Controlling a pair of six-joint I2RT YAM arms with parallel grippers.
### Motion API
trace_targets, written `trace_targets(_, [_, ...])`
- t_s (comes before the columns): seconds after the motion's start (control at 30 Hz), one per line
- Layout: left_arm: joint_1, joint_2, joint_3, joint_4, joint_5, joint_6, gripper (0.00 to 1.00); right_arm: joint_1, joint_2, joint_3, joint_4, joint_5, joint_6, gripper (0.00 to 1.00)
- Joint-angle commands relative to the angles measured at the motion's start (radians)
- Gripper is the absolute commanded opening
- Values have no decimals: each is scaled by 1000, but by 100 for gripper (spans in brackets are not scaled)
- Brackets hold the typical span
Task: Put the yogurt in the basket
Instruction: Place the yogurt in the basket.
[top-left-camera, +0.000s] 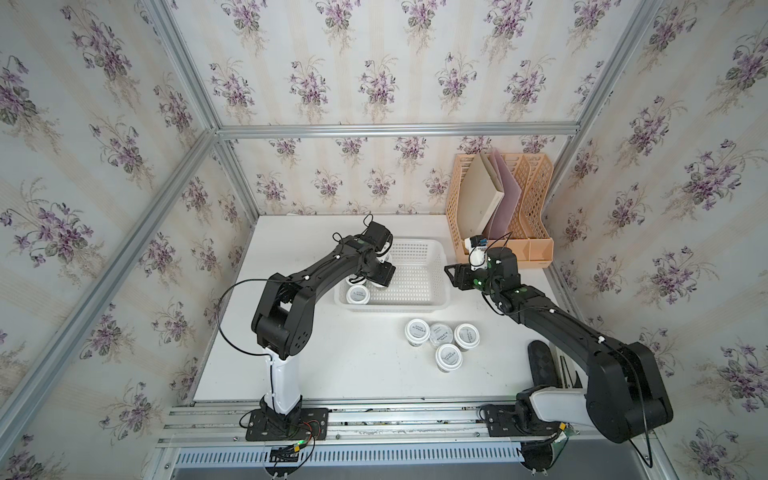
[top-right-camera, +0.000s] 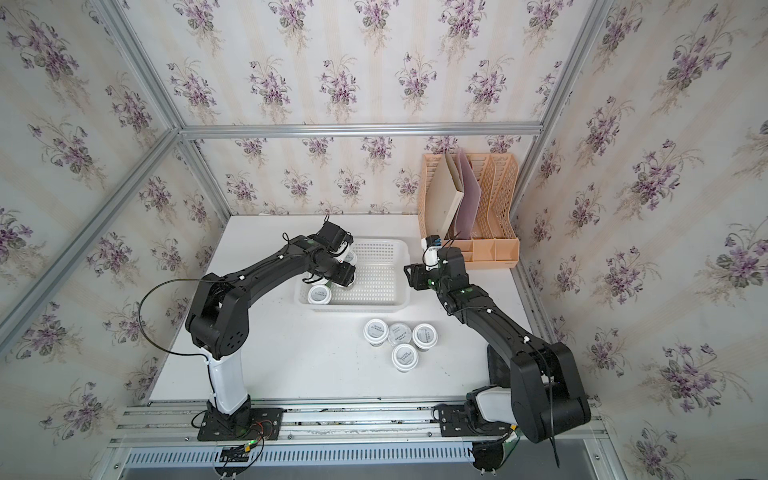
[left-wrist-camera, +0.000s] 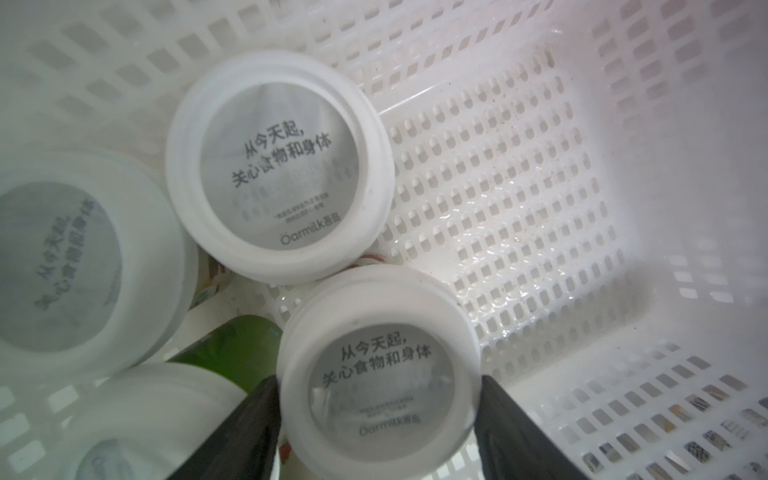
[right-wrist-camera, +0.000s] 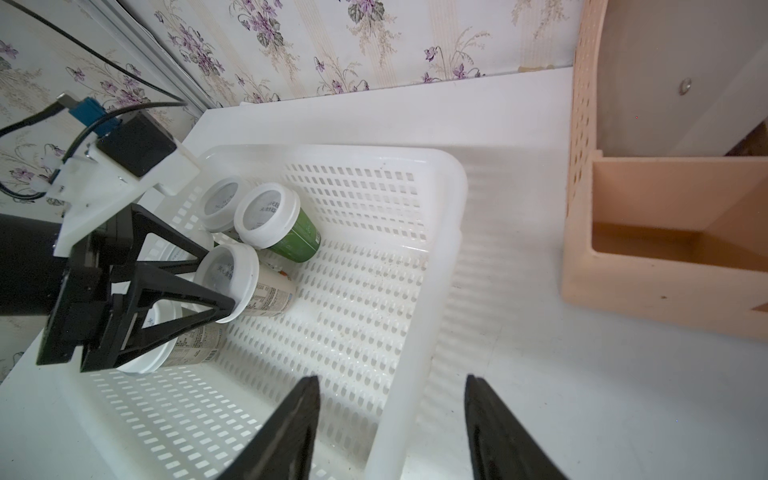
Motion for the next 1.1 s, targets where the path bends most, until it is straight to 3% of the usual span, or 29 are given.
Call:
trace_targets(0.0, [-1,-17,12,-55,16,-9,74,0,1,3,19,-5,1,61])
trace_targets(0.67, [-1,47,59,-59,12,6,77,0,3,5,17,-7,1,61])
trace_targets(1.07, [-12,41,73,-65,-1,5,89,0,4,5,17,-6,-1,61])
